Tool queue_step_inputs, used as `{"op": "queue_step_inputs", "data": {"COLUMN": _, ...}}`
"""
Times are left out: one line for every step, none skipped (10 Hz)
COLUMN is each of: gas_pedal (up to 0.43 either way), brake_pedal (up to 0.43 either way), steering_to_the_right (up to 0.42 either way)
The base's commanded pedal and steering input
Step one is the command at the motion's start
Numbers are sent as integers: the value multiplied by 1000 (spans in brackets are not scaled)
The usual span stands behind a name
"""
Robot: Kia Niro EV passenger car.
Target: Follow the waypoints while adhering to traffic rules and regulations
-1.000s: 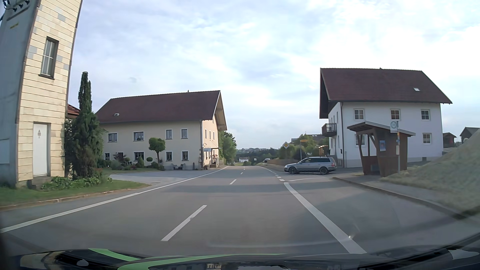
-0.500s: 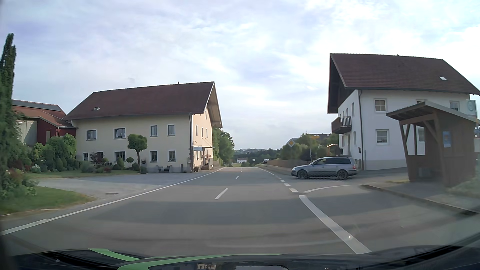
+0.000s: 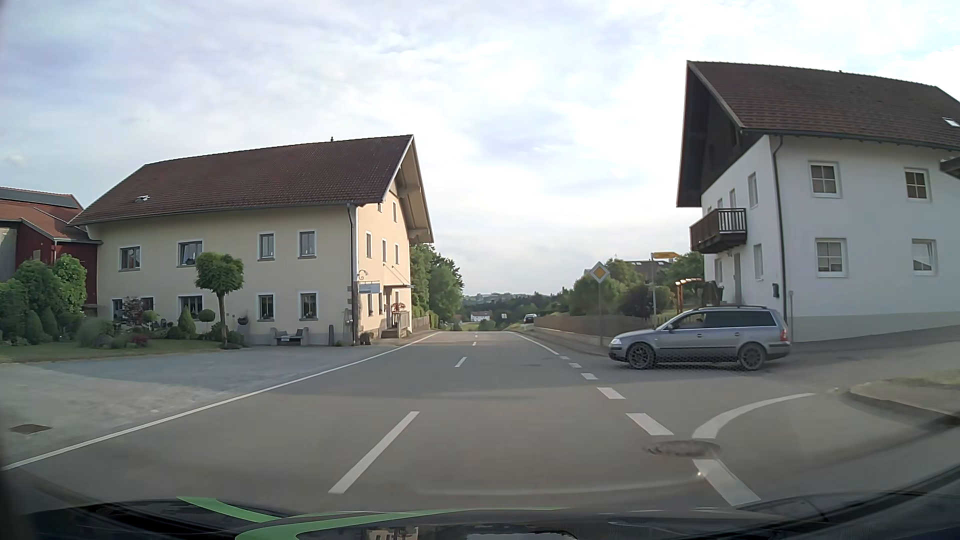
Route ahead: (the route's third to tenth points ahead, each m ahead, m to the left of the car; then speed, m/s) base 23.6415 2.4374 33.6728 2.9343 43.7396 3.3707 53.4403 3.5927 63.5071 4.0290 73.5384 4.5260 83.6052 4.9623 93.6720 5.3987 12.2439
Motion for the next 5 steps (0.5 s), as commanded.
{"op": "queue_step_inputs", "data": {"gas_pedal": 47, "brake_pedal": 0, "steering_to_the_right": 3}}
{"op": "queue_step_inputs", "data": {"gas_pedal": 47, "brake_pedal": 0, "steering_to_the_right": 3}}
{"op": "queue_step_inputs", "data": {"gas_pedal": 47, "brake_pedal": 0, "steering_to_the_right": 3}}
{"op": "queue_step_inputs", "data": {"gas_pedal": 47, "brake_pedal": 0, "steering_to_the_right": 3}}
{"op": "queue_step_inputs", "data": {"gas_pedal": 47, "brake_pedal": 0, "steering_to_the_right": 3}}
